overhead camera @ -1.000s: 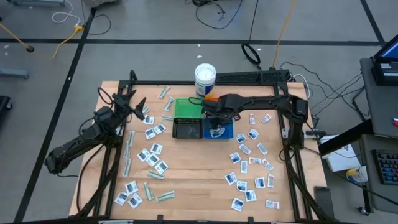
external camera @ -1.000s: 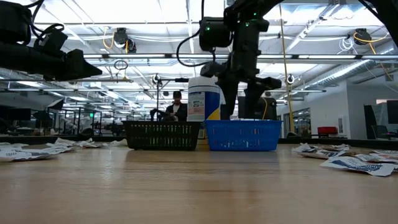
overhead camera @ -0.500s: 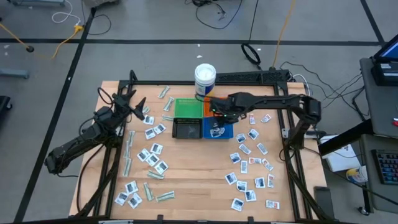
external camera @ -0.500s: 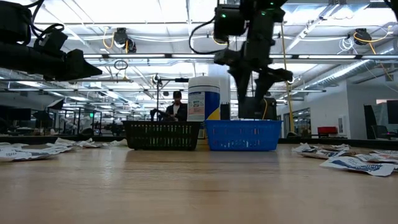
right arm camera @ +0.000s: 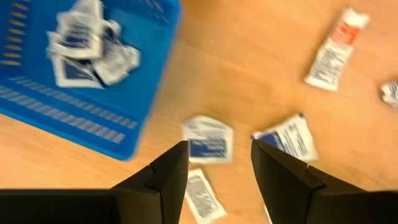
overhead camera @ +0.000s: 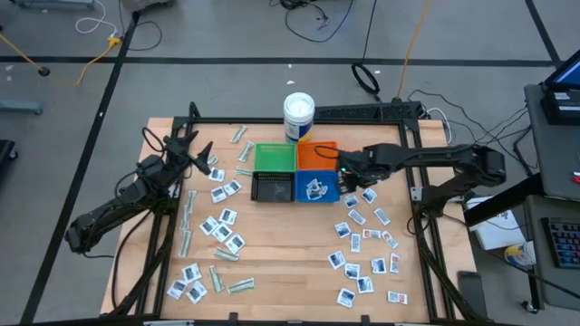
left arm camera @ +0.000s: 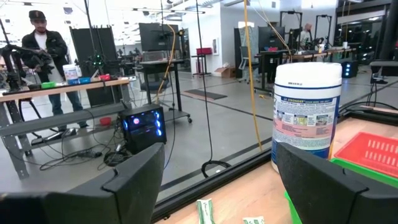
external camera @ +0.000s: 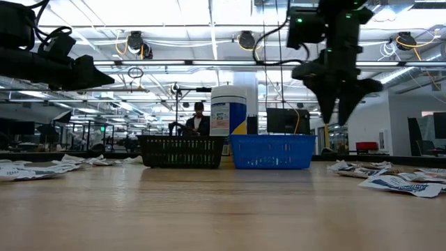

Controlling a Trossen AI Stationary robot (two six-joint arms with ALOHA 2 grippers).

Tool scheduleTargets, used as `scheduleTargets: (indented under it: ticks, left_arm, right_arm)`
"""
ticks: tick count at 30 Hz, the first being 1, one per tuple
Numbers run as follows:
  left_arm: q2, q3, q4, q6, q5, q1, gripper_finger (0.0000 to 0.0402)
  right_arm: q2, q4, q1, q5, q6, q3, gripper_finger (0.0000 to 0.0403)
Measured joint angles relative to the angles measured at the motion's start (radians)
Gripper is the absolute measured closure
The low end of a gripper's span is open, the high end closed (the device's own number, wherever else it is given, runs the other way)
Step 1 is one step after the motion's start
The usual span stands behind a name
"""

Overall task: Pick & Place First Aid Supplies
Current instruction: Put the blue alcohol pad into the blue basket

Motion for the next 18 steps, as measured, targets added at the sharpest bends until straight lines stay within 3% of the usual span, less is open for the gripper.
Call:
scheduleTargets:
  ticks: [9,18]
  left_arm:
    - [0.0,0.0,0.0,0.0,0.0,0.0,0.0094]
    - [0.0,0.0,0.0,0.0,0.0,0.0,0.0094]
  right_arm:
    - [-0.142,-0.017,0.0,0.0,0.041,-0.141,0.0234]
    - [-0.123,0.042,0.0,0.001,0.041,-0.225,0.0234]
